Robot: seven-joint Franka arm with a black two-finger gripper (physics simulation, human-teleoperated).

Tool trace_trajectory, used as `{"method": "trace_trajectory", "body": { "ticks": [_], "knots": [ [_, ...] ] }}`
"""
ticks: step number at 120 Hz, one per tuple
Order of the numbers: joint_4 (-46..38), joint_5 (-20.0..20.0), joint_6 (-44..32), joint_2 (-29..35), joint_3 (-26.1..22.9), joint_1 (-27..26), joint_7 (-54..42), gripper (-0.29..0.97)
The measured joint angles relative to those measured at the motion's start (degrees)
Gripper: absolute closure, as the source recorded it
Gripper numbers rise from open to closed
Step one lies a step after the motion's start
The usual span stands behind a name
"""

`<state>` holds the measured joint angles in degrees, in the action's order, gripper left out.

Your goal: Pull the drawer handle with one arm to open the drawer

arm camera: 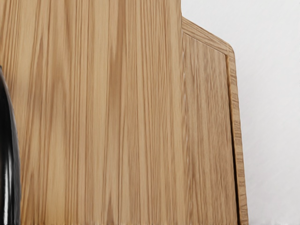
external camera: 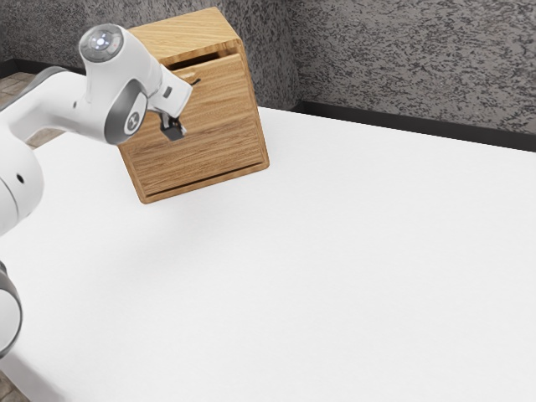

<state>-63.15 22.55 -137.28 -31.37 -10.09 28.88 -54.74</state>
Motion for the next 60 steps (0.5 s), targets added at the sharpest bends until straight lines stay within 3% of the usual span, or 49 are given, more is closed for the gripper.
{"method": "trace_trajectory", "body": {
  "ticks": [16, 24, 38, 42, 51, 60],
  "knots": [
    [-1.88, 0.47, -0.25, 1.67, 0.79, -0.69, 1.49, 0.18],
    [-2.79, 0.43, -0.30, 2.50, 1.24, -1.14, 2.14, 0.15],
    [-3.77, 0.12, -0.28, 3.68, 2.68, -2.38, 3.15, 0.27],
    [-3.85, -0.06, -0.27, 3.90, 2.87, -2.71, 3.42, 0.25],
    [-3.93, -0.53, -0.16, 4.29, 3.30, -3.50, 3.88, 0.06],
    [-4.04, 0.20, -0.14, 4.43, 3.38, -3.79, 4.52, 0.04]
  ]
}}
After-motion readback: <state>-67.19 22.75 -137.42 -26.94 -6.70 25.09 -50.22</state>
